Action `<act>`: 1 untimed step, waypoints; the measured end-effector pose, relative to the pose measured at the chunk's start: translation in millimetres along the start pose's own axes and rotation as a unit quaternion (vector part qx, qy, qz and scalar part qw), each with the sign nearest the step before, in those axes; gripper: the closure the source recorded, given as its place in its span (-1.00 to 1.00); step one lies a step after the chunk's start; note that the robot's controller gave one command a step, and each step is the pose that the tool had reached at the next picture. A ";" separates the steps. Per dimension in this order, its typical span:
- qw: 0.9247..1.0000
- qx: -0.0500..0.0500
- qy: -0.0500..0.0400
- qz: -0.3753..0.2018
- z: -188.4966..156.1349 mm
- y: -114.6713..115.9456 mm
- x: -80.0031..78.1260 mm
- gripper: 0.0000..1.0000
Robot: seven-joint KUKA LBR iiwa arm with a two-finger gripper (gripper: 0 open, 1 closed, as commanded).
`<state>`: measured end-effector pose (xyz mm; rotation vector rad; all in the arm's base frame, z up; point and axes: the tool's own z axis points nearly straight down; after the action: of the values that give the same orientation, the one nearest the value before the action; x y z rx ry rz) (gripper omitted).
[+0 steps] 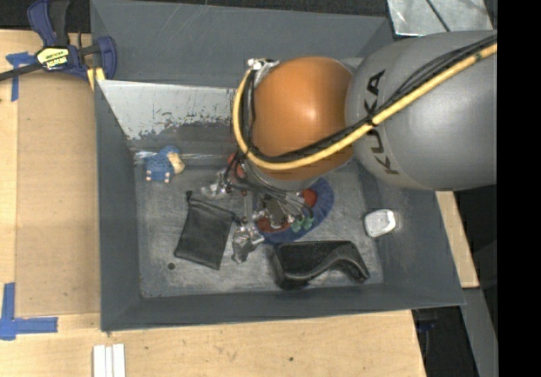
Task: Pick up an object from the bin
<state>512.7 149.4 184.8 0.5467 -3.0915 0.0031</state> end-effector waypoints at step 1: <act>0.999 -0.001 -0.005 -0.043 113.3 -4.5 -9.4 -1.00</act>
Offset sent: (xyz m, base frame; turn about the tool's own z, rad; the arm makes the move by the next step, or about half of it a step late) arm 0.0080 -0.0015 -0.1131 -0.0872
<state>522.9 148.2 71.5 0.6797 -3.0741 -0.0027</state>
